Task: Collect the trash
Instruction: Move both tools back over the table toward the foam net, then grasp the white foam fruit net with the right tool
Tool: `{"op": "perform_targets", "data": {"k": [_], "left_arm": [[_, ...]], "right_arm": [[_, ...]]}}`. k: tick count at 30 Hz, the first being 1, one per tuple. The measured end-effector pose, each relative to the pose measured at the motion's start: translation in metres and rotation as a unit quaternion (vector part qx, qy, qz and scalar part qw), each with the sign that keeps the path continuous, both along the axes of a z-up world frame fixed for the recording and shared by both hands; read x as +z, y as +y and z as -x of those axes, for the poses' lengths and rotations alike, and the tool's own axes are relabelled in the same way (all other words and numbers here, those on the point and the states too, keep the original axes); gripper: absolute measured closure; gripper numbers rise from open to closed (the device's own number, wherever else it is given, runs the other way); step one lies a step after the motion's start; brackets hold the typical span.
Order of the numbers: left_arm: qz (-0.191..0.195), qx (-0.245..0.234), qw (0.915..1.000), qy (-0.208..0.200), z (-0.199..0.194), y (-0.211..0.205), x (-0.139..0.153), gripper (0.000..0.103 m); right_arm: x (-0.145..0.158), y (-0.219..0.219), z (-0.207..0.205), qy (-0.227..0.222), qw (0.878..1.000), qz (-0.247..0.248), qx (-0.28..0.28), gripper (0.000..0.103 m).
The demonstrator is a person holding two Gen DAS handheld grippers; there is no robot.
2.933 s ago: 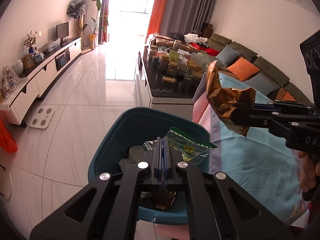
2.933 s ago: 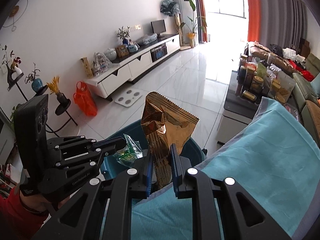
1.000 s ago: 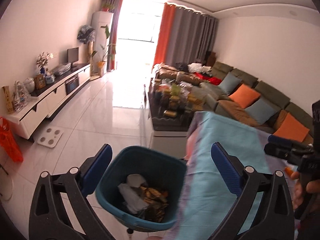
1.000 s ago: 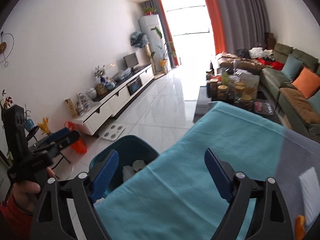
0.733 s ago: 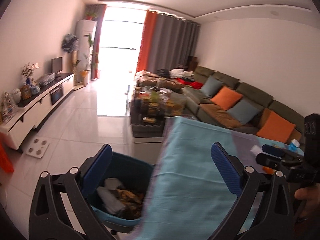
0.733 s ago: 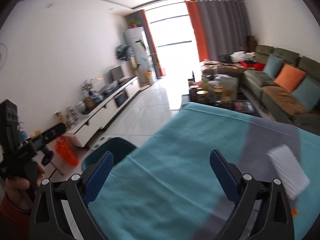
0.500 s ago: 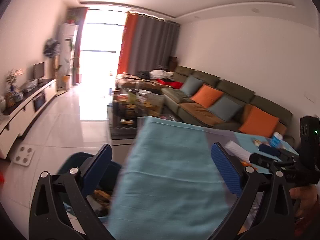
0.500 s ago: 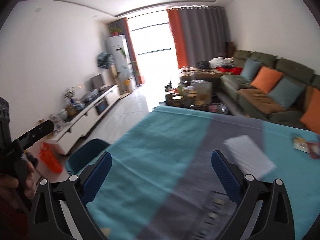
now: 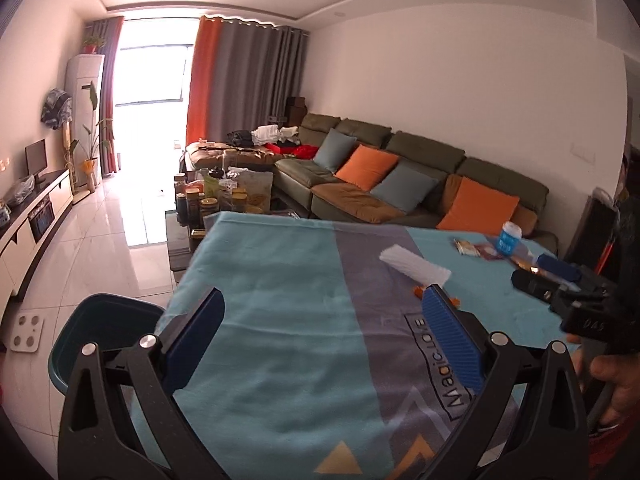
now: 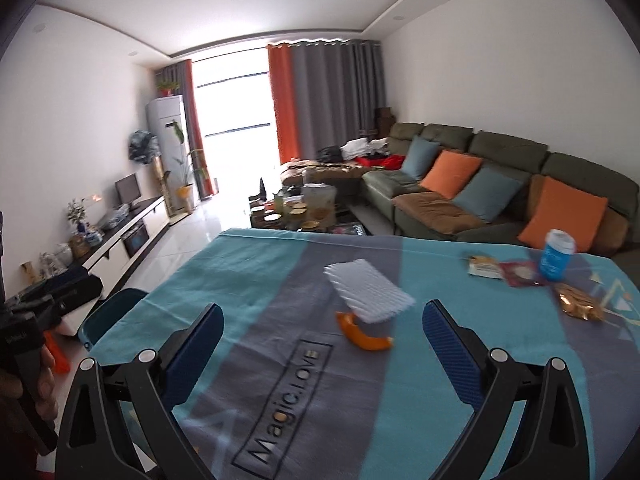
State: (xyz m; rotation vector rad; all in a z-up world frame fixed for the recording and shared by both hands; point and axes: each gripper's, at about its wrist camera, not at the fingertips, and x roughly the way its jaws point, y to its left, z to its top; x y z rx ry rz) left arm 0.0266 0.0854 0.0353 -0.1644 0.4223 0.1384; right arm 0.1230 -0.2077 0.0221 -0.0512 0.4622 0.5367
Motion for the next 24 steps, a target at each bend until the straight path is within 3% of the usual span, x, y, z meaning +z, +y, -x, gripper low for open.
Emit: {"op": "perform_targets", "data": {"k": [11,24], "left_arm": [[-0.028,-0.033,0.9990,0.010,-0.017,-0.029,-0.008,0.006],[-0.020,-0.059,0.9966,0.055,-0.075,-0.036,-0.032,0.006]], "right_arm": [[0.007,-0.022,0.000,-0.016,0.999,0.015,-0.030,0.007],[-0.015,0.023,-0.087,0.040,0.996,0.082,0.009,0.008]]}}
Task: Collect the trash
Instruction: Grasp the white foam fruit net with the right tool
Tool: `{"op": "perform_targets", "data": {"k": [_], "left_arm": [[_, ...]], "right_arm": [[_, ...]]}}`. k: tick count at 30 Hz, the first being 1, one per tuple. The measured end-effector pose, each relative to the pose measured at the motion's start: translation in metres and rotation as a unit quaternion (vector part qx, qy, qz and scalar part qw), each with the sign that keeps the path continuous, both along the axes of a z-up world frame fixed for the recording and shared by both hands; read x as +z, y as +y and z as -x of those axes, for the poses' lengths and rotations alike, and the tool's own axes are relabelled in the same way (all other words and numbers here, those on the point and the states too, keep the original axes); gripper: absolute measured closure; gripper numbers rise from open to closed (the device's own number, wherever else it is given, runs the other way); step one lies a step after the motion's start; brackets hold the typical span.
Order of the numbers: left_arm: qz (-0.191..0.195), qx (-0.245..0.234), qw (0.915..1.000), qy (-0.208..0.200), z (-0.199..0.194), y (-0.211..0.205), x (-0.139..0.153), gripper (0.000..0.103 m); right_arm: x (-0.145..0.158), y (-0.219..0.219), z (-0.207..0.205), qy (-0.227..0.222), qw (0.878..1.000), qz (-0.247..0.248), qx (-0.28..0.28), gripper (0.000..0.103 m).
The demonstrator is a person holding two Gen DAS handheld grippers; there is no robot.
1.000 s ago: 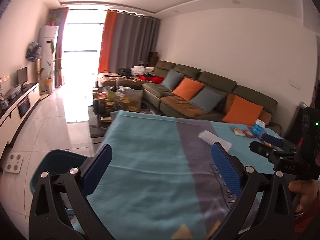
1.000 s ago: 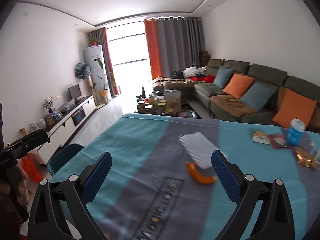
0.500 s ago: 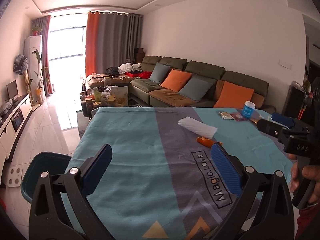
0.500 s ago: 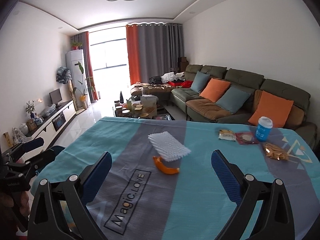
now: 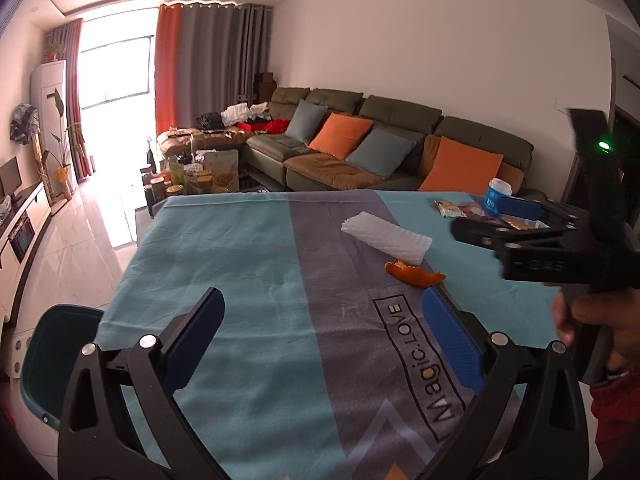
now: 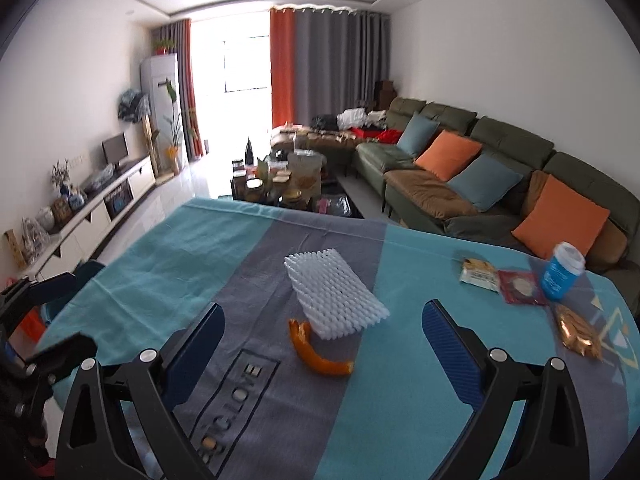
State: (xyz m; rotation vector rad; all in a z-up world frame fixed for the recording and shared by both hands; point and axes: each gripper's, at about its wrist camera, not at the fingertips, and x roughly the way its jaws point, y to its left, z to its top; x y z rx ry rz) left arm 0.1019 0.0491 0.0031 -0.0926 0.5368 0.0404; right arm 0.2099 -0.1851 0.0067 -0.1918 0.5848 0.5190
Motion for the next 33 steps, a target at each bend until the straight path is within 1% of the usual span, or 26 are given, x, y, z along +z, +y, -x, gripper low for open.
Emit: {"op": "perform_targets", "data": {"k": [3,5,8,9,12,13,17,19,20,21,22,24,27,31,33], "left_arm": [[0.003,-0.005,0.9999,0.011,-0.019,0.001,-0.005,0.006],[0.006,-0.008,0.9998,0.016,-0.028,0.002,-0.008,0.006],[0.009,-0.014,0.9996,0.025,-0.042,0.001,-0.014,0.006],[0.009,-0.016,0.9994,0.030,-0.048,0.002,-0.017,0.006],[0.012,-0.021,0.9990,0.038,-0.058,0.001,-0.021,0.006],[0.012,-0.022,0.9988,0.041,-0.062,0.002,-0.023,0.006],[0.014,-0.024,0.9984,0.049,-0.076,0.002,-0.027,0.006],[0.016,-0.027,0.9981,0.053,-0.083,0.002,-0.029,0.006],[0.017,-0.028,0.9979,0.055,-0.087,0.001,-0.031,0.006],[0.018,-0.030,0.9978,0.057,-0.090,0.000,-0.031,0.006],[0.020,-0.033,0.9975,0.059,-0.095,-0.001,-0.032,0.006],[0.023,-0.039,0.9971,0.062,-0.101,-0.006,-0.034,0.006],[0.025,-0.054,0.9962,0.063,-0.112,-0.015,-0.036,0.006],[0.022,-0.073,0.9947,0.068,-0.128,-0.031,-0.042,0.006],[0.028,-0.081,0.9933,0.077,-0.138,-0.038,-0.047,0.006]], "right_arm": [[-0.008,0.012,-0.025,0.019,1.000,0.012,0.009,0.009],[-0.014,0.021,-0.040,0.035,0.999,0.029,0.013,0.010],[-0.026,0.035,-0.061,0.052,0.997,0.053,0.020,0.015],[-0.031,0.041,-0.068,0.061,0.996,0.062,0.026,0.019],[-0.045,0.054,-0.086,0.084,0.992,0.085,0.036,0.022],[-0.048,0.057,-0.089,0.090,0.991,0.089,0.041,0.027],[-0.063,0.063,-0.105,0.119,0.986,0.106,0.045,0.039],[-0.066,0.063,-0.107,0.124,0.986,0.107,0.044,0.046],[-0.066,0.061,-0.109,0.127,0.986,0.103,0.044,0.049],[-0.065,0.057,-0.110,0.131,0.986,0.096,0.043,0.055],[-0.065,0.054,-0.111,0.132,0.986,0.090,0.041,0.064],[-0.063,0.049,-0.115,0.140,0.987,0.073,0.043,0.076],[-0.059,0.038,-0.118,0.147,0.987,0.041,0.044,0.089],[-0.052,0.025,-0.117,0.138,0.990,0.018,0.036,0.091],[-0.047,0.019,-0.118,0.130,0.991,0.007,0.031,0.092]]}}
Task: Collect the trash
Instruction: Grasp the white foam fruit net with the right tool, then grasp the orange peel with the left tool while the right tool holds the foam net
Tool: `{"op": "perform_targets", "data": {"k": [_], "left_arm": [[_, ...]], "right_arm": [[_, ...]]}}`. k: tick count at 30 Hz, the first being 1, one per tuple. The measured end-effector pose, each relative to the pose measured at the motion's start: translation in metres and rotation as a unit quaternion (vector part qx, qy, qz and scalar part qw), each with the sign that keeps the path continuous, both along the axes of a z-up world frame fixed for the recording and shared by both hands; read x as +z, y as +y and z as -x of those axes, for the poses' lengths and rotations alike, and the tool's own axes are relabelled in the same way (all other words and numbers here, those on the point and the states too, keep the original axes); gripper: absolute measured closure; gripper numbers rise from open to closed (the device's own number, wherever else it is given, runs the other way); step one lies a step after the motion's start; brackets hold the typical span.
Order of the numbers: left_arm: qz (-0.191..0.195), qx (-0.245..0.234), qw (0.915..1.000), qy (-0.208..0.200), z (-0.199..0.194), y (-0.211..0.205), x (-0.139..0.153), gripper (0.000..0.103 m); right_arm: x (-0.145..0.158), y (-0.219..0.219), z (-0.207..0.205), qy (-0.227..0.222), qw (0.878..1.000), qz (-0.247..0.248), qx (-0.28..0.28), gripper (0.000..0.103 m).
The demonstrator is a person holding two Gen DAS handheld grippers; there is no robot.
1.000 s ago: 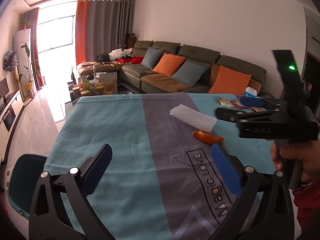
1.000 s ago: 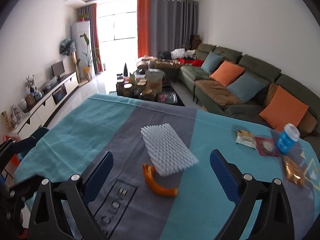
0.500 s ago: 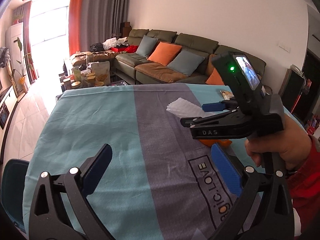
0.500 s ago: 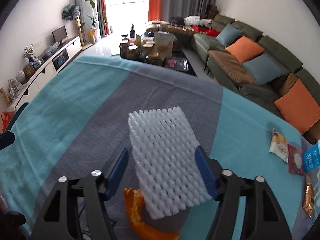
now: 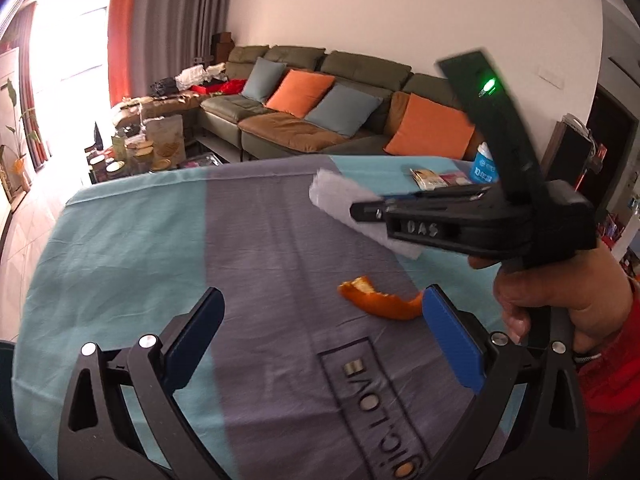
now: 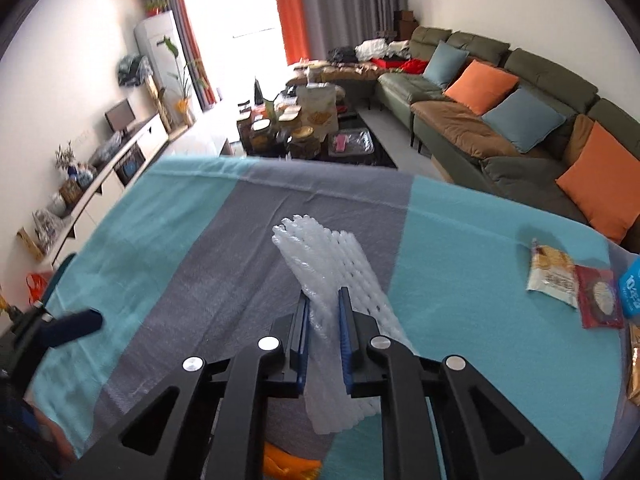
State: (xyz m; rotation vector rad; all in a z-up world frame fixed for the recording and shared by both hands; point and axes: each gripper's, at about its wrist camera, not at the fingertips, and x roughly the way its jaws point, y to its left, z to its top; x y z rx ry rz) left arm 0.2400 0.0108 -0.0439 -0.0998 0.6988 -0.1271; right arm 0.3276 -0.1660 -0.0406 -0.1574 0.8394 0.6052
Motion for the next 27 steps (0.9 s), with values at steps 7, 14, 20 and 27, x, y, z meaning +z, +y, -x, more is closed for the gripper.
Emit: {"op": "perform_targets", "data": {"k": [7,14,20,27], "left_arm": [[0.008,-0.028,0.9988,0.039,-0.032,-0.020,-0.023,0.006],[0.034,-0.040,0.9944,0.092,-0.062,-0.029,-0.044,0.009],[-0.021,-0.058,0.9931,0.099,-0.066,-0.057,-0.049,0.019],[-0.080,-0.066,0.9898,0.097,-0.080,-0.074,-0.048,0.044]], "right_arm": [[0.012,-0.028,-0.003,-0.013,0.999,-0.030,-0.029,0.092],[0.015,-0.045,0.002,-0.018,0.998,-0.047,-0.040,0.092],[0.016,-0.052,0.007,-0.021,0.997,-0.058,-0.044,0.091],[0.017,-0.059,0.011,-0.024,0.997,-0.064,-0.048,0.091]]}}
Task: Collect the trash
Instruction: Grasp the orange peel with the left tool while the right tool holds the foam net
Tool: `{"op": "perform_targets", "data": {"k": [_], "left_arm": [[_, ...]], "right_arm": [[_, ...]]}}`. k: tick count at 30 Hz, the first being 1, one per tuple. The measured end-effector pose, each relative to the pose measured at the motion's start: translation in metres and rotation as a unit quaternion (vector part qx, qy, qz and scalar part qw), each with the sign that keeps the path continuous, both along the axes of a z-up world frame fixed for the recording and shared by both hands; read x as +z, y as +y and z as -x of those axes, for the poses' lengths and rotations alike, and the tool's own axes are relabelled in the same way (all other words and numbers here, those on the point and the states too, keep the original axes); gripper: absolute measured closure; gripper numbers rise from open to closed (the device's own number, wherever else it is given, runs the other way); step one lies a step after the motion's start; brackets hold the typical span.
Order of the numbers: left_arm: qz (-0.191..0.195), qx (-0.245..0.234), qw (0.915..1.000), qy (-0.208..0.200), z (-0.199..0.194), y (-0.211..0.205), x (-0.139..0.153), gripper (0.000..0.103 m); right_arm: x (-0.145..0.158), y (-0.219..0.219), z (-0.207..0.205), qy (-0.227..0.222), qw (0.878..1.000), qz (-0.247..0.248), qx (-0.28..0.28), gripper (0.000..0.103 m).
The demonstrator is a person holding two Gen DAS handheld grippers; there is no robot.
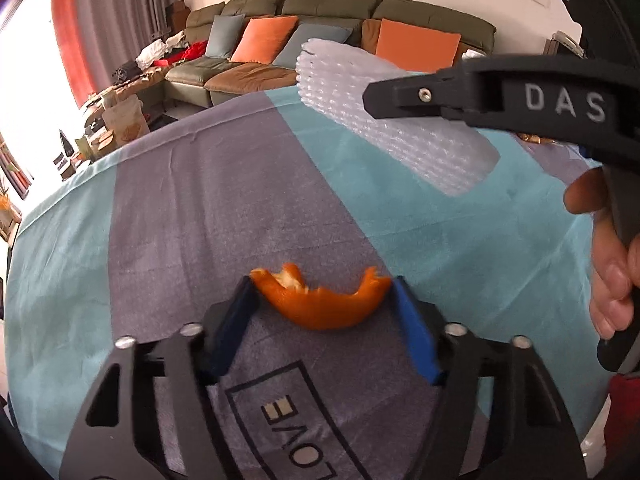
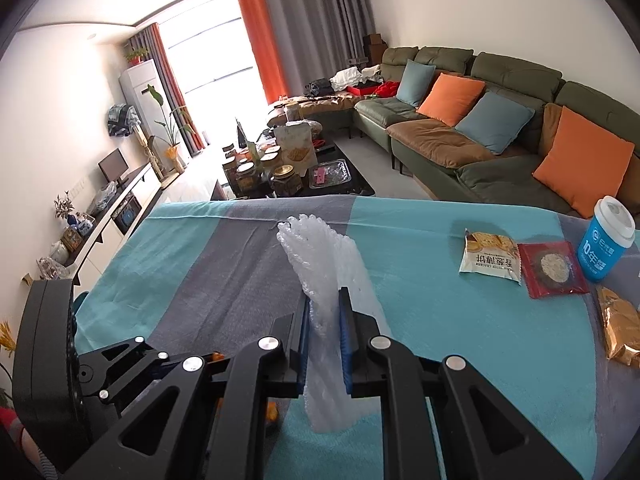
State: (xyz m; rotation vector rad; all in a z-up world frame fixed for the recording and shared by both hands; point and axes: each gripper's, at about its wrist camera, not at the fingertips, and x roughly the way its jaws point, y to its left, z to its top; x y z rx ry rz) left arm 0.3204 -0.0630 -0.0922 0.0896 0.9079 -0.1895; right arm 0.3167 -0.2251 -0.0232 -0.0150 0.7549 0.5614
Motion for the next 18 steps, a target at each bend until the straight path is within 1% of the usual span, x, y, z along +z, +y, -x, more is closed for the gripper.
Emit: {"op": "perform_targets", "data": {"k": [2,3,5,11,14,18], "left_arm": [[0.005,0.001,1.0000,-0.002,0.001,0.004,0.000,0.056],[0.010,0.002,0.9999,-0.002,0.001,0.006,0.001,0.059],[0.019,0.003,0.9998,-0.003,-0.001,0.013,0.003,0.074],[0.071,0.003,0.9975,0.000,0.011,0.037,0.008,0.078],[0.083,0.002,0.9966,0.000,0.023,0.044,0.010,0.079],[0.093,0.009,0.9955,-0.014,0.044,0.054,0.018,0.079]], "right_arm": [[0.000,-0.001,0.001,0.000,1.000,0.000,0.000,0.091],[0.000,-0.001,0.001,0.000,1.000,0.001,0.000,0.091],[0.000,-0.001,0.002,0.000,1.000,-0.001,0.000,0.091],[0.003,0.001,0.007,-0.003,1.000,0.001,0.005,0.091],[0.005,0.006,0.013,-0.006,1.000,0.004,0.008,0.091],[0.009,0.013,0.021,-0.012,1.000,0.010,0.015,0.091]]}}
